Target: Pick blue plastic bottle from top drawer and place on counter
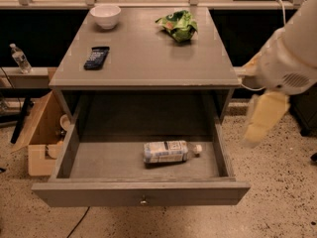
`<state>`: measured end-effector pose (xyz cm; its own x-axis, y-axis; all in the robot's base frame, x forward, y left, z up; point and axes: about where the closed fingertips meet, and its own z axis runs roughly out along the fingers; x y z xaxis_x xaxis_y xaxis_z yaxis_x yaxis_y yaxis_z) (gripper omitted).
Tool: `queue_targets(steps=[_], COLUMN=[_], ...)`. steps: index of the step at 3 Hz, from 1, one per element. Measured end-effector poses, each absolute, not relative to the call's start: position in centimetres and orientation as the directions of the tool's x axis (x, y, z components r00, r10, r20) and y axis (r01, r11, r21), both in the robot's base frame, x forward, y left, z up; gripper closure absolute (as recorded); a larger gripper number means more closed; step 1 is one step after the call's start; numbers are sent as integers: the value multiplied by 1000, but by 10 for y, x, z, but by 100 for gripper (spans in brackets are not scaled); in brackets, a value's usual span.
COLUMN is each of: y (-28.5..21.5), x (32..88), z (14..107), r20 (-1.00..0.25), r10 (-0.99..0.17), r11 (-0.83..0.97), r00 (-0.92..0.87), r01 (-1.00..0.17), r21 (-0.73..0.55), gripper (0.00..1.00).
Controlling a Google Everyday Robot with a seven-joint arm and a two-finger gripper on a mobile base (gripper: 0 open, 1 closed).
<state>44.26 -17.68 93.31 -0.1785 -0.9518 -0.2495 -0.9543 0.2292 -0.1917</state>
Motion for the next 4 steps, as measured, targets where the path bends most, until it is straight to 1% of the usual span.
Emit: queue_targets(steps=[1, 2, 3, 4], y=[-134, -134, -123, -92], x=[444, 444, 448, 454], z=[883, 883, 865, 826], r20=[-290, -290, -341, -416], r10=[-946, -946, -931, -903], r11=[188, 187, 168, 126], r00=[-146, -146, -131, -109], r01=[-975, -975, -983, -992], r21=[-123, -122, -80, -15], gripper=[0, 0, 0, 0])
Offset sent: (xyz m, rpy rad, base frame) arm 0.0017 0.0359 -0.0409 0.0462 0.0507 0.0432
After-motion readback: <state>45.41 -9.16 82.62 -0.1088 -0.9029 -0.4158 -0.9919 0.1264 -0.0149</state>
